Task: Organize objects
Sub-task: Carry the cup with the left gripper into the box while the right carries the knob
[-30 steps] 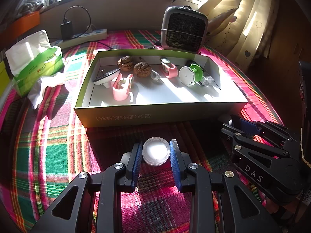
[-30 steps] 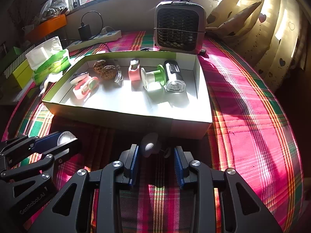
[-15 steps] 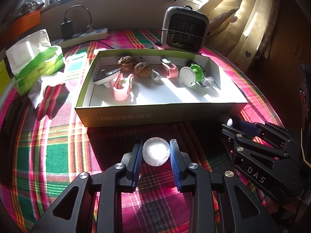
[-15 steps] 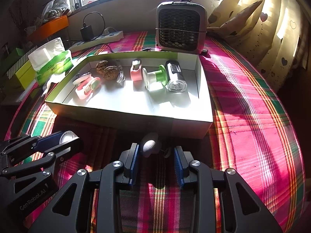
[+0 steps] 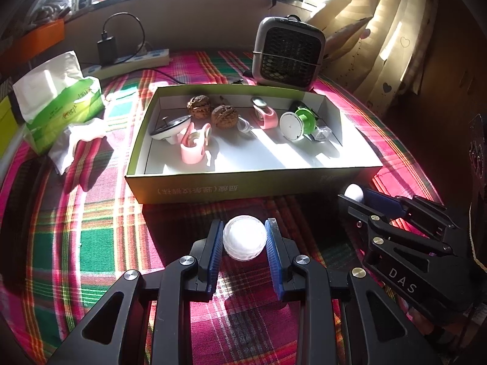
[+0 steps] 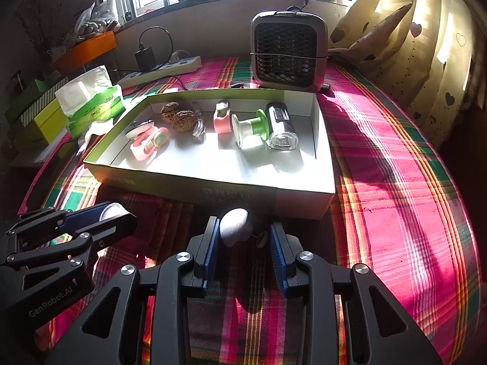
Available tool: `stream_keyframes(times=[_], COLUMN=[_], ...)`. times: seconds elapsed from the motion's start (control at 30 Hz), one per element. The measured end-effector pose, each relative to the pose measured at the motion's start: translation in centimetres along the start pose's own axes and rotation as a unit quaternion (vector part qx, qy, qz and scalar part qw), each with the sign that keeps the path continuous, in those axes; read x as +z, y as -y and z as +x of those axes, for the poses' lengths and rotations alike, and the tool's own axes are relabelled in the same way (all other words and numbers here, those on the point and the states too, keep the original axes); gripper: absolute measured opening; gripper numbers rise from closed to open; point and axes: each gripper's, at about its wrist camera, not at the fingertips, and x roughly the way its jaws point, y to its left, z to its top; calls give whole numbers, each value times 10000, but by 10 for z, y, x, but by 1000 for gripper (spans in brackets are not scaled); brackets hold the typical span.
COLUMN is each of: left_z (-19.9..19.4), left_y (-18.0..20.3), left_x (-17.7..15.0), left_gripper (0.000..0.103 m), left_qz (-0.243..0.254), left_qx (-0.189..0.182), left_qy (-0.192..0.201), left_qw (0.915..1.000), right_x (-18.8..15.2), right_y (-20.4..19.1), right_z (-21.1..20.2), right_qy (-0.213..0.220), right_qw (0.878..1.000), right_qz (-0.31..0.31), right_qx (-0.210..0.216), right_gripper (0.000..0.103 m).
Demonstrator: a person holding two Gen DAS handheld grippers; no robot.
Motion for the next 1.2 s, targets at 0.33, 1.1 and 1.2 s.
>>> stream_keyframes(times=[0.33,1.1,1.2], left_z=[-13,-7,-1], left_y=[2,-3,-5], left_x=[8,54,61], left_gripper=[25,25,25], left_qz=[2,31,32], left_qx=[-79,-176,-184], left_qy=[107,226,215], left_qw=[9999,9996,9996], right_x=[4,44,48], right_y=[0,7,9], right_z=[-12,-15,-8], right_qy=[152,391,319], right_qw=[9998,9991,9994], right_qz=[-26,-139,-152], right_qx=[81,40,19], right_gripper=[33,33,33])
